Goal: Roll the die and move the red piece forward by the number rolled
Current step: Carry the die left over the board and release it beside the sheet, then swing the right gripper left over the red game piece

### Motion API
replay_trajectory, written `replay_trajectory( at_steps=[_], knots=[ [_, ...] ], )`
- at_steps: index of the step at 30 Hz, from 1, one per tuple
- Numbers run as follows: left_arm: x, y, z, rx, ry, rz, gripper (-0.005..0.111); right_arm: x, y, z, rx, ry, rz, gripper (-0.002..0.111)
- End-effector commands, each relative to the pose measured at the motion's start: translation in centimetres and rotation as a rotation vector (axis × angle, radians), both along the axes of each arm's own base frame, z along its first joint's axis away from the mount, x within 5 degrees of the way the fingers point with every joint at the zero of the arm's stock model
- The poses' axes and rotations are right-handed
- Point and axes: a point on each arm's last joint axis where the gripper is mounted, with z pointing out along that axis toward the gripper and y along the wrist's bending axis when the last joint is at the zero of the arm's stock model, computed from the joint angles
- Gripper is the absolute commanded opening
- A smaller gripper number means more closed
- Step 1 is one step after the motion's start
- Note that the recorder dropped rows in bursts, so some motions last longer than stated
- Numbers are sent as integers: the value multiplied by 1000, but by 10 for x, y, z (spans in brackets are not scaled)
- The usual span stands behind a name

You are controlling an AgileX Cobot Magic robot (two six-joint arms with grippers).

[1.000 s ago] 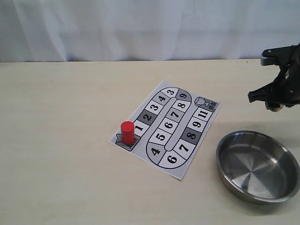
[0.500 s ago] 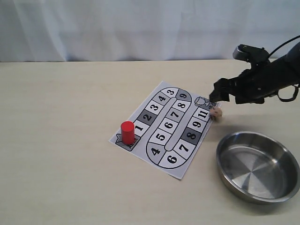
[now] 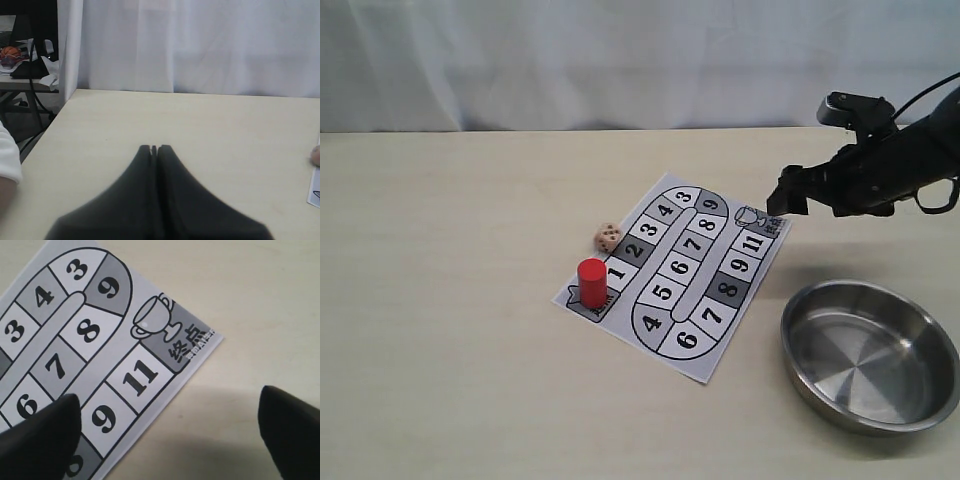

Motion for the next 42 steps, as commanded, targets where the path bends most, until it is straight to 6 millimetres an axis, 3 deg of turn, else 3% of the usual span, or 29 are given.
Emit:
replay_trajectory(
  at_steps=[1,10,16,20,21,35,42],
  knots=[
    [0,0,0,-2,-8,0,0,0,-3,2,-29,-6,-4,86],
    [0,0,0,-2,-8,0,0,1,-3,2,-30,-7,-5,70],
    [0,0,0,-2,-8,0,0,0,1,4,-28,-10,6,36],
    [0,0,0,-2,-4,0,0,0,20,13,-41,-18,128,7],
    [0,0,0,-5,-4,0,0,0,25,17,-42,-25,156,4],
    [0,0,0,-5,-1,0,0,4,149,64,-18,-152,426,4],
    [0,0,0,-5,-1,0,0,9,197,62,-131,-105,497,4]
  ],
)
